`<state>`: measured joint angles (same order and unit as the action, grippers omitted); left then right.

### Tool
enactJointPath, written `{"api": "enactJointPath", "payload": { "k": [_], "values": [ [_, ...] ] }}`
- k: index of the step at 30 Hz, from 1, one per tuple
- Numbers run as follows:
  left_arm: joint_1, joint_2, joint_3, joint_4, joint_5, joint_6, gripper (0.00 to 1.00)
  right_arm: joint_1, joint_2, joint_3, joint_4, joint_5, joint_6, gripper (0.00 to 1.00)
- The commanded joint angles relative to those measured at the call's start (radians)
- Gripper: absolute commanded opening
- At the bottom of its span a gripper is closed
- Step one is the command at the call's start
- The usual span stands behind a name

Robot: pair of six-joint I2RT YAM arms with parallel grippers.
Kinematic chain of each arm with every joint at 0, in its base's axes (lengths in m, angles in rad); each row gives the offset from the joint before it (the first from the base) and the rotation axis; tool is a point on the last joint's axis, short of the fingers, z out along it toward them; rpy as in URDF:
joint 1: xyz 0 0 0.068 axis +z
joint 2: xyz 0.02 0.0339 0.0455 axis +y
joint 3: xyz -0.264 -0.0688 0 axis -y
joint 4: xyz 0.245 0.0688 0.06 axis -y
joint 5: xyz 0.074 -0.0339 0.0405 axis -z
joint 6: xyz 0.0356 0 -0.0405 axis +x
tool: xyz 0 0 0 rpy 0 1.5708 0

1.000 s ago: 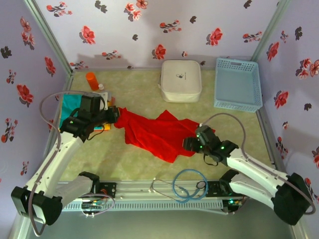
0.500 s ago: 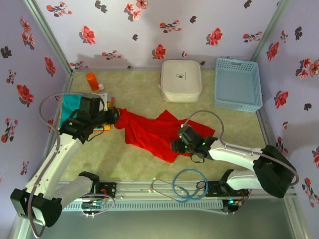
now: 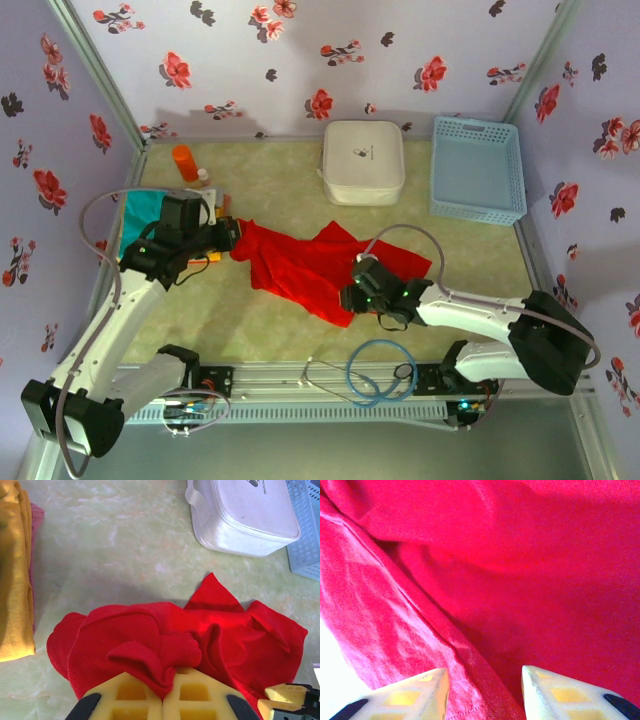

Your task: Fold and stack the t-shirts

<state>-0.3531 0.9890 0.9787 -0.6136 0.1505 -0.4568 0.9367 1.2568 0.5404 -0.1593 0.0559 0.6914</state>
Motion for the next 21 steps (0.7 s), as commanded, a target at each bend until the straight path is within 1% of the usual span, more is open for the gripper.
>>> {"api": "enactJointPath", "payload": {
  "k": [1,4,8,14,15,16,18,20,21],
  "values": [
    [0.009,-0.025,-0.006,0.014,0.015,-0.008,0.00,0.016,-0.010,-0.016,-0.044,0.062,0.021,0.43],
    [0.009,-0.025,-0.009,0.012,0.019,-0.006,0.00,0.020,-0.028,-0.017,-0.065,0.084,0.018,0.42],
    [0.009,-0.021,-0.009,0.010,0.018,-0.006,0.00,0.020,-0.044,-0.016,-0.065,0.065,0.003,0.36],
    [0.009,-0.016,0.002,0.008,0.018,-0.001,0.00,0.026,-0.044,-0.029,-0.055,0.031,-0.011,0.34],
    [0.009,-0.015,0.005,0.007,0.020,0.000,0.00,0.027,-0.043,-0.030,-0.063,0.041,-0.012,0.35],
    [0.009,-0.013,0.008,0.005,0.020,0.001,0.00,0.029,-0.043,-0.030,-0.071,0.057,-0.010,0.37],
    [0.009,-0.010,0.011,0.003,0.021,0.001,0.00,0.031,-0.049,-0.035,-0.072,0.074,-0.004,0.50],
    [0.009,-0.010,0.011,0.004,0.021,-0.001,0.00,0.032,-0.049,-0.040,-0.063,0.072,-0.002,0.51],
    [0.009,-0.010,0.009,0.005,0.022,-0.002,0.00,0.033,-0.048,-0.041,-0.056,0.069,-0.002,0.48]
  ]
}}
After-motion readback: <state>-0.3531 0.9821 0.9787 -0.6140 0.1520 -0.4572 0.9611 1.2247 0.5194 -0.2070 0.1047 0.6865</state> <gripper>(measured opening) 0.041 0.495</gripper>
